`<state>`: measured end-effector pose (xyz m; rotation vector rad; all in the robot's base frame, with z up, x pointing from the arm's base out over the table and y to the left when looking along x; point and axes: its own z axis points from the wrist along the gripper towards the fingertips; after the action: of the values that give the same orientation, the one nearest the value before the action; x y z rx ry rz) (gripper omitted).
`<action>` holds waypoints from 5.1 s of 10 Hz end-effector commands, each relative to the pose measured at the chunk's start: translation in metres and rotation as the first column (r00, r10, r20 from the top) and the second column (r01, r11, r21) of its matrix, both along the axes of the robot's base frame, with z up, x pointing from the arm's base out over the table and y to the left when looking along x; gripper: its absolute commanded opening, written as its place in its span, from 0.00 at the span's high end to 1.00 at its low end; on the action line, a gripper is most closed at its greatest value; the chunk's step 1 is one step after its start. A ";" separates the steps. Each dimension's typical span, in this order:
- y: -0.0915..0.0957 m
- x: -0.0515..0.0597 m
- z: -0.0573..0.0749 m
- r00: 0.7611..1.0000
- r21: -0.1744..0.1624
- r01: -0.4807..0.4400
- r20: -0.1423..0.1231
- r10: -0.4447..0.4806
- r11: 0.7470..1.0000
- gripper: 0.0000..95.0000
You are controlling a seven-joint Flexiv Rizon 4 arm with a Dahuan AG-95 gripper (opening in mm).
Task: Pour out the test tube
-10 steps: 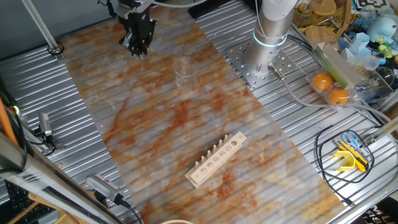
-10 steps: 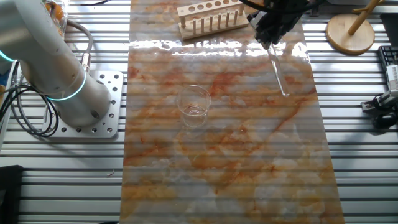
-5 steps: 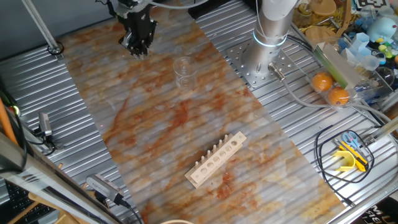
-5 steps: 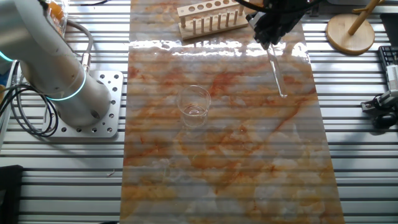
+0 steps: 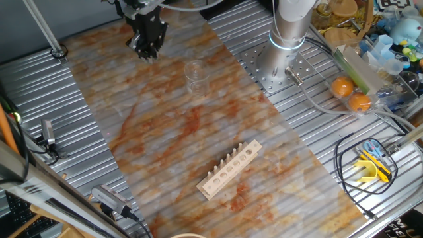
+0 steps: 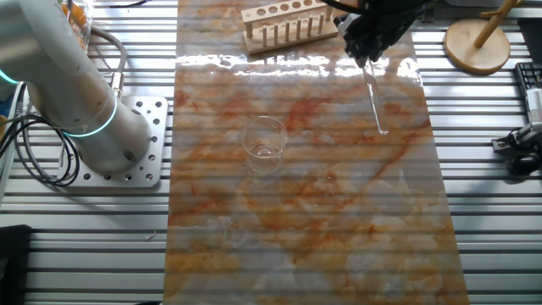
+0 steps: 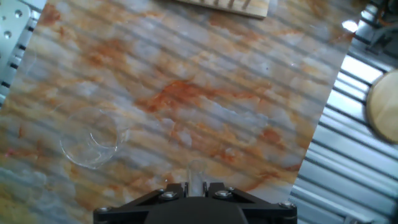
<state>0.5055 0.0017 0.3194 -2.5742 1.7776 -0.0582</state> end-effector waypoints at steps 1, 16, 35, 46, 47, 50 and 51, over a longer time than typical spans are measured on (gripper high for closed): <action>0.000 0.000 0.000 0.996 0.069 0.084 -0.008 -0.084 0.994 1.00; -0.054 -0.019 0.015 0.988 -0.126 -0.151 -0.016 0.150 0.980 1.00; -0.102 -0.031 0.017 0.995 -0.217 0.104 0.016 -0.102 0.971 1.00; -0.107 -0.028 0.014 0.943 -0.226 0.332 0.058 -0.328 0.916 1.00; -0.109 -0.028 0.013 0.938 -0.220 0.347 0.060 -0.343 0.912 1.00; -0.114 -0.031 0.010 0.898 -0.205 0.441 0.096 -0.430 0.874 1.00; -0.115 -0.032 0.010 0.889 -0.204 0.457 0.104 -0.445 0.866 1.00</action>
<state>0.4744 -0.1112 0.3301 -2.2177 2.4158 -0.3413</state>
